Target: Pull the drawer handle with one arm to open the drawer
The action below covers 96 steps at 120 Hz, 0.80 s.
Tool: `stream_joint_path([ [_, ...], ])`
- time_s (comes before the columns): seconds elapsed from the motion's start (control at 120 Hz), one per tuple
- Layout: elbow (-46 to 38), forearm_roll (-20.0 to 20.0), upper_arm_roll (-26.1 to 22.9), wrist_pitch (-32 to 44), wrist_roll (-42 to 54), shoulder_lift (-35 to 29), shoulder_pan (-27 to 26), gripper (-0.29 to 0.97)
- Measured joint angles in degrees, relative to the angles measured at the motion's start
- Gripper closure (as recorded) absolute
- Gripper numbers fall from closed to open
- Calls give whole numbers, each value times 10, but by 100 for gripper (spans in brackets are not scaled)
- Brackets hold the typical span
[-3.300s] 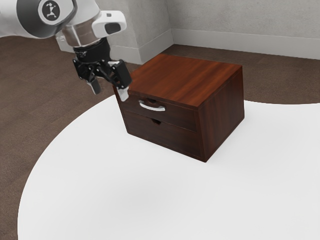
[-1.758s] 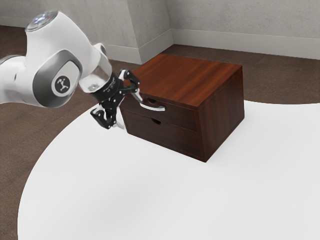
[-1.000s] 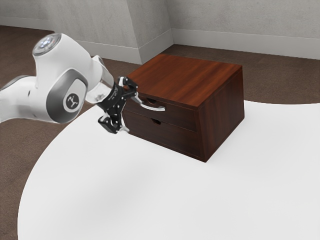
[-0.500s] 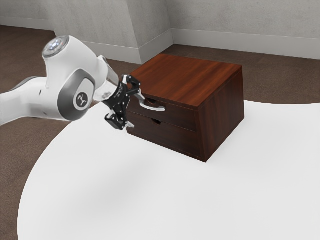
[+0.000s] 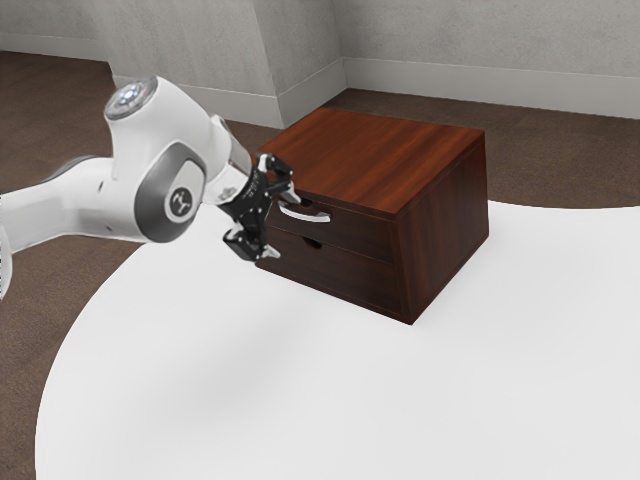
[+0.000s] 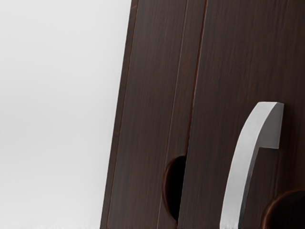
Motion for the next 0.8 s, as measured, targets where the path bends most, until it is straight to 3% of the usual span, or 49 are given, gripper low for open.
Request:
stream_joint_path([
  [0.8,3,0,0,14,-3,30,0,0],
])
